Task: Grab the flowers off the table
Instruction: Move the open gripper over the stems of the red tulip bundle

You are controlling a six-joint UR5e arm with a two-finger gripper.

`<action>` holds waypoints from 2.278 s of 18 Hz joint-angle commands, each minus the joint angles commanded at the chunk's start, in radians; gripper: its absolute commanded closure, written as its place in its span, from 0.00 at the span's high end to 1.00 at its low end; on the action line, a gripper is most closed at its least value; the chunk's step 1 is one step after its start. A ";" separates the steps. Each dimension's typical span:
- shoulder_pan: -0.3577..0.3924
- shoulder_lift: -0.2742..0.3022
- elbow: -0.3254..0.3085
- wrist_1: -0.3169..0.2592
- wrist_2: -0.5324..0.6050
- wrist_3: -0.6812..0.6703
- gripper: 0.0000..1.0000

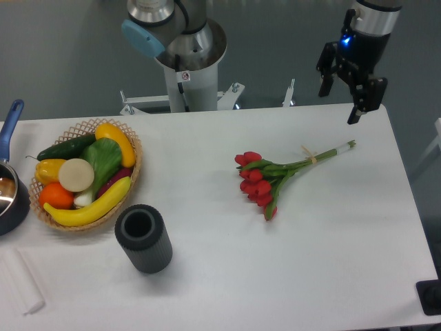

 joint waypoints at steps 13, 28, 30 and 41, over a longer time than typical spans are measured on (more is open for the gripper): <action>-0.015 0.006 -0.043 0.032 0.049 -0.035 1.00; -0.071 0.021 -0.196 0.055 0.052 -0.253 1.00; -0.071 0.021 -0.219 0.103 0.052 -0.256 1.00; -0.141 -0.112 -0.227 0.250 0.081 -0.440 1.00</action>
